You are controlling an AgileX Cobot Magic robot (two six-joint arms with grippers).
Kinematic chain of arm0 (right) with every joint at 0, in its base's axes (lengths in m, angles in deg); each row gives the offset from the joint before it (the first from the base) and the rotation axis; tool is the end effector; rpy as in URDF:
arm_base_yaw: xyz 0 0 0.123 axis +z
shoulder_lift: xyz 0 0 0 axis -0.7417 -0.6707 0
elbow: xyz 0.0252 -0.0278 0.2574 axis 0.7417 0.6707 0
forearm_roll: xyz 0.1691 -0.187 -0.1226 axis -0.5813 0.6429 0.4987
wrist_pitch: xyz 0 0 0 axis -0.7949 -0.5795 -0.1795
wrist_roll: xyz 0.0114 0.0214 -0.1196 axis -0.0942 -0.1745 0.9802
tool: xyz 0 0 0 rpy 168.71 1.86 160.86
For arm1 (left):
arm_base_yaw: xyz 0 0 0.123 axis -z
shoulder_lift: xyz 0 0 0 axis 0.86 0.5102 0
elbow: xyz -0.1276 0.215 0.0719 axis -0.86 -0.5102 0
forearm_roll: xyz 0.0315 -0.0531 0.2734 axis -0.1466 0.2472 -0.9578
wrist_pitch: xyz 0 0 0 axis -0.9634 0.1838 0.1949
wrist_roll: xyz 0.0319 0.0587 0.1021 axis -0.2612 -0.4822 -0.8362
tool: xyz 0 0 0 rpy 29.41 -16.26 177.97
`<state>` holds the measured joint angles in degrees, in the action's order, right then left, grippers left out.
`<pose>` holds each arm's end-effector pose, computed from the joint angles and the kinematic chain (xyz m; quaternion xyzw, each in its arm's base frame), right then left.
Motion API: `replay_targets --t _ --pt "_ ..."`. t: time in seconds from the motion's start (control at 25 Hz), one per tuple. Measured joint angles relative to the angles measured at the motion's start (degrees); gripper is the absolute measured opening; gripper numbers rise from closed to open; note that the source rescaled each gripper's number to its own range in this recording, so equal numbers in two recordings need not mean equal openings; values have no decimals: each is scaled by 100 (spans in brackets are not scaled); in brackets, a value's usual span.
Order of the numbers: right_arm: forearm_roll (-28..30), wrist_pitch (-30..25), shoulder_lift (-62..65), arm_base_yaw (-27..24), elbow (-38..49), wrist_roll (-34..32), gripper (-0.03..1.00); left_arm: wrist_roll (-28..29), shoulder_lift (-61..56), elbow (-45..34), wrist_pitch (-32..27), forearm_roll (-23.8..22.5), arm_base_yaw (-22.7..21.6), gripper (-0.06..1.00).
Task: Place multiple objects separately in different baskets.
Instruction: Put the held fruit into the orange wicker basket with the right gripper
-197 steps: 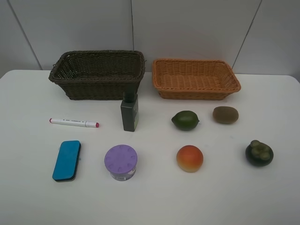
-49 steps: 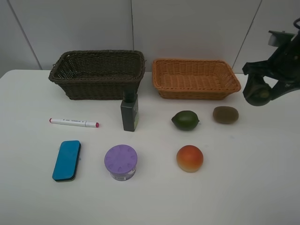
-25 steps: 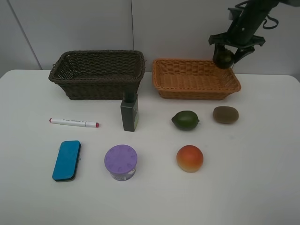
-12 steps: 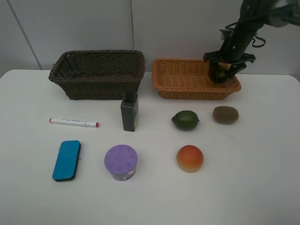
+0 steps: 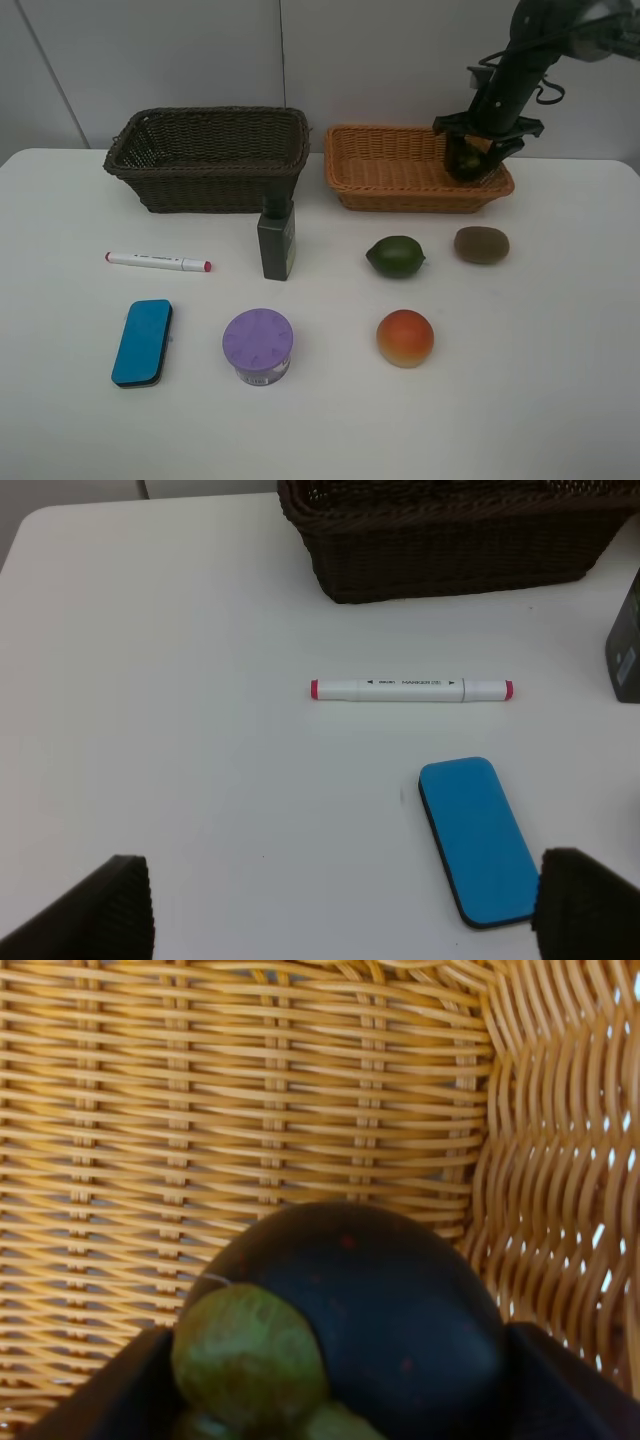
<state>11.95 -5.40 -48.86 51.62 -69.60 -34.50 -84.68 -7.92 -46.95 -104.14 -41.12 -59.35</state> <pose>0.5197 0.0340 0.1189 -0.0325 0.9949 0.0032 0.0956 0.0722 -0.0029 0.2798 0.0341 0.8470 0.0075 0.5305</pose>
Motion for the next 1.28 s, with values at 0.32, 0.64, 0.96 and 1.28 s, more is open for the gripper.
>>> replay_targets --t 0.32,0.64,0.96,1.28 --pt "-70 0 0 0 0 242 39 0 0 0 0 0 0 100" --pt "-86 0 0 0 0 262 96 0 0 0 0 0 0 100" --pt "-125 0 0 0 0 262 97 0 0 0 0 0 0 100" --pt "-131 0 80 0 0 262 97 0 0 0 0 0 0 100"
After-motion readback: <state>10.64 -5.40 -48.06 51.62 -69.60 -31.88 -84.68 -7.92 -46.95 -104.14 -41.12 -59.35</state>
